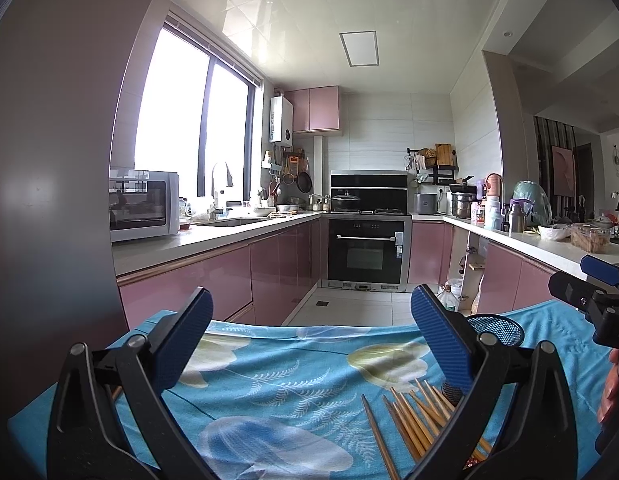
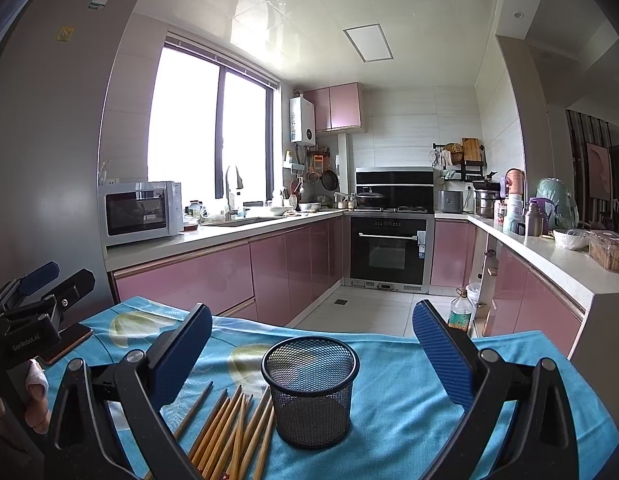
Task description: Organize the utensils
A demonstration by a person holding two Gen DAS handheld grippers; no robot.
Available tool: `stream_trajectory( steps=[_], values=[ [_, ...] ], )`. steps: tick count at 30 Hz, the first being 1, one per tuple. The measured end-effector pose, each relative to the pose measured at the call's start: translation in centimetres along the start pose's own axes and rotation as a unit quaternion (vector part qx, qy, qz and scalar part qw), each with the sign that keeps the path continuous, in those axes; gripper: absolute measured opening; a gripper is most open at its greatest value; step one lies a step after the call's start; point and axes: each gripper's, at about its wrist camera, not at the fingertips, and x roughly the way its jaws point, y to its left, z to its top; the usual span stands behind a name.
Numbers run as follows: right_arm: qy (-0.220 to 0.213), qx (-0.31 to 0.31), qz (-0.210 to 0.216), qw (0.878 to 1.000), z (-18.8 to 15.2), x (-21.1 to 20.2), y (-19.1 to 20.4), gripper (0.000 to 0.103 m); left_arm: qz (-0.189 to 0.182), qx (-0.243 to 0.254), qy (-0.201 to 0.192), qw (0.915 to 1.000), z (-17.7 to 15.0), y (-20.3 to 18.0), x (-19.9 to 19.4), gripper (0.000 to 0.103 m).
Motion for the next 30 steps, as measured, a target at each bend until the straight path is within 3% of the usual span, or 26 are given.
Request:
stream_trajectory(
  steps=[30],
  values=[
    [0.001, 0.001, 0.003, 1.000, 0.21, -0.07, -0.05, 0.097, -0.002, -0.001, 0.000, 1.0000, 0.01, 0.12, 0.12, 0.098]
  ],
)
